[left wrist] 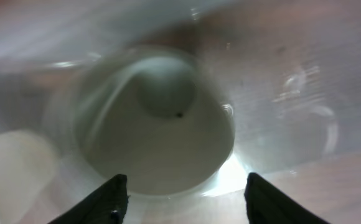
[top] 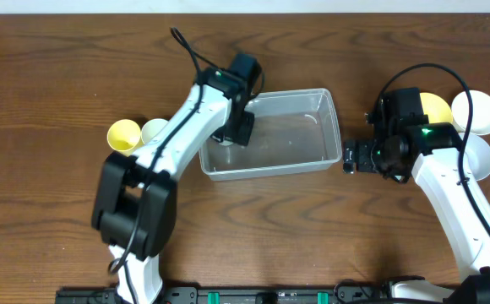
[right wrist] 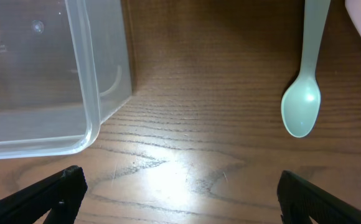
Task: Pack container
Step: 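Carry the grey cup into the container's back-left corner and release, then move the left gripper back and grasp the white cup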
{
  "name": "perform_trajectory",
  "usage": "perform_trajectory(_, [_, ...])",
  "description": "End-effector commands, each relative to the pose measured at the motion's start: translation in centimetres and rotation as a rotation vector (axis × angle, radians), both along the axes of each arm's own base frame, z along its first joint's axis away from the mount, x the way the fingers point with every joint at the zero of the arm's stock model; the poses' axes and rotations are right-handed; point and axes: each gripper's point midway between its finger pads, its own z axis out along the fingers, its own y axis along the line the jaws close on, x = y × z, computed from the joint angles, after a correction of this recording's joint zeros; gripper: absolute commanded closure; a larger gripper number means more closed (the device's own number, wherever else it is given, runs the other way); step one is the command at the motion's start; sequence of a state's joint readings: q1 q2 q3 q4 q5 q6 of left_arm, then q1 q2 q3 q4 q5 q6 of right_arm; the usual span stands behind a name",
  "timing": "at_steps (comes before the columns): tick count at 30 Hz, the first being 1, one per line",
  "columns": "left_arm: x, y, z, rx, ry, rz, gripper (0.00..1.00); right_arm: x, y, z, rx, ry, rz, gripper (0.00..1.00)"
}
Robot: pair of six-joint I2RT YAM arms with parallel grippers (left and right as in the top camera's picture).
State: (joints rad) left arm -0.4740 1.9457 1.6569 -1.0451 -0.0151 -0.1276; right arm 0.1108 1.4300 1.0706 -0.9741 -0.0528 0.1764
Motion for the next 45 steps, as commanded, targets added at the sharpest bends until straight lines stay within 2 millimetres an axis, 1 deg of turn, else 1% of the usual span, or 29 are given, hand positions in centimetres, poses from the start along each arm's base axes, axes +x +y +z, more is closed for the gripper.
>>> perform_trajectory(1, [1.6, 1.7, 10.6, -0.009, -0.276, 0.034, 0.33, 0.3, 0.2, 0.3, -0.001, -0.007, -0.003, 0.01])
perform_trajectory(2, [1.5, 2.6, 12.5, 0.002, -0.327, 0.052, 0.28, 0.3, 0.2, 0.3, -0.001, -0.007, -0.003, 0.01])
perform_trajectory(3, [1.3, 3.4, 14.0, 0.006, -0.368, 0.067, 0.26, 0.3, 0.2, 0.3, -0.001, -0.007, -0.003, 0.01])
perform_trajectory(5, [0.7, 5.3, 16.2, 0.012, -0.420, 0.107, 0.25, 0.3, 0.2, 0.3, -0.001, -0.007, -0.003, 0.01])
perform_trajectory(7, [0.2, 7.1, 16.9, 0.014, -0.421, 0.153, 0.25, 0.3, 0.2, 0.3, -0.001, -0.008, -0.003, 0.01])
perform_trajectory(9, [-0.2, 9.0, 16.6, 0.030, -0.390, 0.215, 0.25, 0.3, 0.2, 0.3, -0.001, -0.008, -0.003, 0.01])
perform_trajectory(12, [-0.5, 11.7, 14.6, 0.063, -0.318, 0.310, 0.25, 0.3, 0.2, 0.3, -0.001, -0.007, -0.003, 0.01])
perform_trajectory(14, [-0.6, 12.7, 12.4, 0.062, -0.254, 0.347, 0.25, 0.2, 0.2, 0.3, 0.000, -0.006, -0.003, 0.01])
perform_trajectory(17, [-0.6, 12.8, 8.9, 0.028, -0.164, 0.363, 0.25, 0.2, 0.2, 0.3, 0.000, -0.006, -0.004, 0.01])
perform_trajectory(23, [-0.9, 13.4, 1.7, 0.085, -0.004, 0.373, 0.25, 0.1, 0.1, 0.2, -0.001, -0.001, -0.003, 0.01])
perform_trajectory(29, [-1.2, 13.4, -4.1, 0.139, 0.132, 0.366, 0.25, 0.1, 0.1, 0.2, -0.001, -0.001, -0.003, 0.01])
perform_trajectory(32, [-1.3, 13.4, -6.0, 0.156, 0.174, 0.364, 0.27, 0.1, 0.1, 0.2, -0.002, 0.002, -0.003, 0.01])
perform_trajectory(33, [-1.3, 13.4, -6.5, 0.160, 0.184, 0.363, 0.30, 0.0, 0.1, 0.2, -0.002, 0.003, -0.003, 0.01])
perform_trajectory(35, [-1.4, 13.5, -7.2, 0.166, 0.200, 0.362, 0.43, 0.0, 0.1, 0.2, -0.002, 0.005, -0.003, 0.01])
perform_trajectory(36, [-1.4, 13.5, -7.3, 0.167, 0.202, 0.362, 0.50, 0.0, 0.1, 0.2, -0.003, 0.006, -0.003, 0.01])
perform_trajectory(43, [-1.4, 13.5, -7.2, 0.167, 0.201, 0.357, 0.80, 0.0, 0.1, 0.2, -0.003, 0.005, -0.003, 0.01])
perform_trajectory(45, [-1.5, 13.5, -7.2, 0.168, 0.203, 0.355, 0.92, 0.0, 0.1, 0.2, -0.003, 0.005, -0.003, 0.01])
